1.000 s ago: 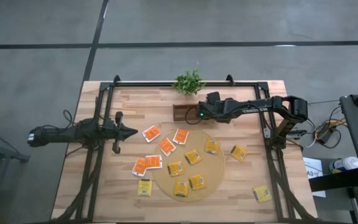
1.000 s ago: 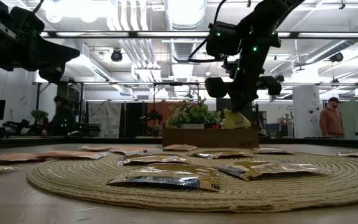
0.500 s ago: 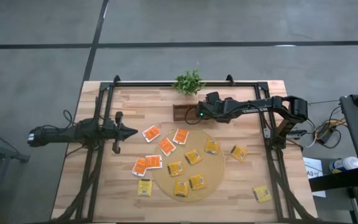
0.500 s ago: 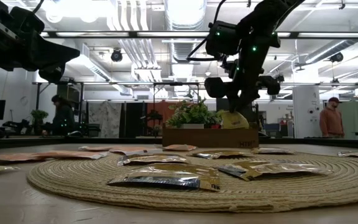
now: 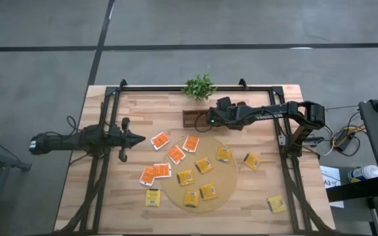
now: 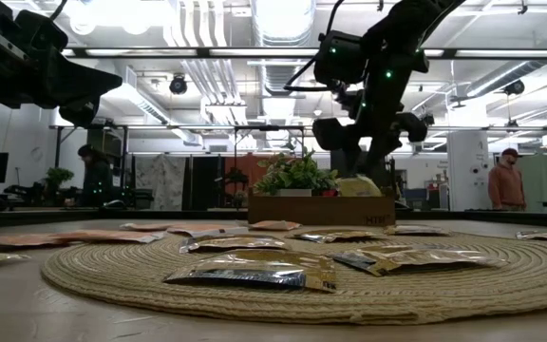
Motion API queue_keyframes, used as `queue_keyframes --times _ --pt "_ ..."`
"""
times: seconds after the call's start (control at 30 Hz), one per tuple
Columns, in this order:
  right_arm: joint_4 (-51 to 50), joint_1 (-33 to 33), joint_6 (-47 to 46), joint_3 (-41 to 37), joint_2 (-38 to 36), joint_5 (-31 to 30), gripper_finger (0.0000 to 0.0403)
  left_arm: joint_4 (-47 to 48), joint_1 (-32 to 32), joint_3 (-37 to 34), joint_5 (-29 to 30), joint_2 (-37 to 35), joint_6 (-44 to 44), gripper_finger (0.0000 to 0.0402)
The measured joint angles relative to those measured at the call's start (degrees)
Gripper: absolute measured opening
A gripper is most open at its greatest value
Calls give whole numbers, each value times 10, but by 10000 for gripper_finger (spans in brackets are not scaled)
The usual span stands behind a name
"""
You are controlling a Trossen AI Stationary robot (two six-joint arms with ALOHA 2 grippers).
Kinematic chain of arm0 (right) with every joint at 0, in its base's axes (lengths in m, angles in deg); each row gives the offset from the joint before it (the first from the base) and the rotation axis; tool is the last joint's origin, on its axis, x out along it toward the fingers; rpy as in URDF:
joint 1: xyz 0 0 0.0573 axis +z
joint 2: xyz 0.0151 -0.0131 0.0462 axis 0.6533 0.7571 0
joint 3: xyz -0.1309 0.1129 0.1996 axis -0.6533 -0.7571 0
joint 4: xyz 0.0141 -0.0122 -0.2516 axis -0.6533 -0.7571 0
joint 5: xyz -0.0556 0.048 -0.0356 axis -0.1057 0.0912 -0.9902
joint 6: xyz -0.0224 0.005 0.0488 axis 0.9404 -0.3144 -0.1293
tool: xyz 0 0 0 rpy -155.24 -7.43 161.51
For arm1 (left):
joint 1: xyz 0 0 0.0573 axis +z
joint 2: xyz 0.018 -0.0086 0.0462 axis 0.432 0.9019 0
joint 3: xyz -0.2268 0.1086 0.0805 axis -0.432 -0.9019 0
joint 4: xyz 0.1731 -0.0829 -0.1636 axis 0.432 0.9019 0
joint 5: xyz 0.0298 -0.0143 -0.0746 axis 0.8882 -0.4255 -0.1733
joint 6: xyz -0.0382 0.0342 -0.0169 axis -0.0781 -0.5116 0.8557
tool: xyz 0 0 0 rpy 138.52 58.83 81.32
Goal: Pick & Place Tea
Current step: Put the yellow tea bag into the right section of the wooden organizer
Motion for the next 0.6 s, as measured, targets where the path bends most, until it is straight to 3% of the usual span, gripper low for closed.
queue_keyframes --times 0.3,0.6 --pt "-2 14 55 6 -8 -43 176 0 0 0 0 0 0 0" --pt "-2 34 152 41 -42 -31 128 0 0 0 0 0 0 0"
